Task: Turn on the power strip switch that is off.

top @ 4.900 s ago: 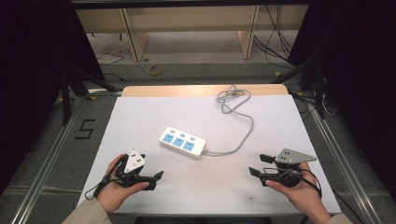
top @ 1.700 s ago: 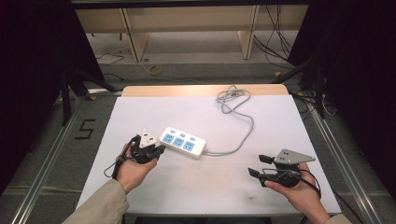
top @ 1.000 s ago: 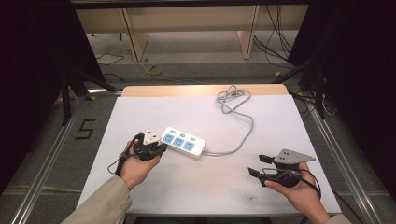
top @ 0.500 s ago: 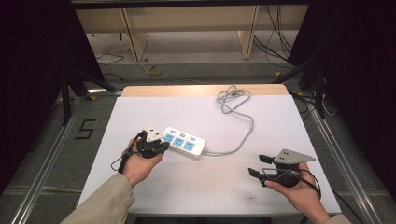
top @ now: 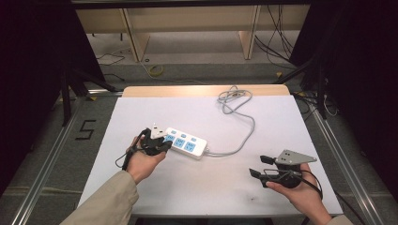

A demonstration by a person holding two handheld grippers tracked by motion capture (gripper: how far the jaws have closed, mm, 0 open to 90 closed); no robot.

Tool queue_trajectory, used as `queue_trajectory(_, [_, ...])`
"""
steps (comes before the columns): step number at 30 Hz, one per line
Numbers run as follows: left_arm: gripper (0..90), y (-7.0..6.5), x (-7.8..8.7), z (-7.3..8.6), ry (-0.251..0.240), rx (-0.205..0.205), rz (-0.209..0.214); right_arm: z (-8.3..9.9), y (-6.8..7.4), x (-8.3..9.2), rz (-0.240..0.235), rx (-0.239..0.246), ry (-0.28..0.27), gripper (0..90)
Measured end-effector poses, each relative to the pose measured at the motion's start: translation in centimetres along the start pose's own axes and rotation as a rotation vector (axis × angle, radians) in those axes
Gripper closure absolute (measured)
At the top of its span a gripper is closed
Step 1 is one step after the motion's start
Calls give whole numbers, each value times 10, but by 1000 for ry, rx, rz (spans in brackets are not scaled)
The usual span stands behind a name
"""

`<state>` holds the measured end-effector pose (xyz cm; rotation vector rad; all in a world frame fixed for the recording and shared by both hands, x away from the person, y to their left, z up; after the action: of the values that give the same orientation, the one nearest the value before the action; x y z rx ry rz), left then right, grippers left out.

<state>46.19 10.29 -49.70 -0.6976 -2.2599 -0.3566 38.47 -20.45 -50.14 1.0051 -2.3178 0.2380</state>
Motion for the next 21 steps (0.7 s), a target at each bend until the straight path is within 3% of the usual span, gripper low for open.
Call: queue_trajectory(21, [900, 0, -13, -10, 20, -12, -2, 0, 0, 0, 1, 1, -2, 327])
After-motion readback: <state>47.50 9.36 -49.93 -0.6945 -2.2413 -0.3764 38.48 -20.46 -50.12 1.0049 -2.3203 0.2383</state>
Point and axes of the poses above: each handheld gripper's, and its own axes: x roughly backward along the jaws, z roughly out of its underside, y roughly to its left, the point moved 10 cm from there along -x, roughly forward along the jaws, and after that the axes turned 4 degrees about y, right-handed, at the moved point
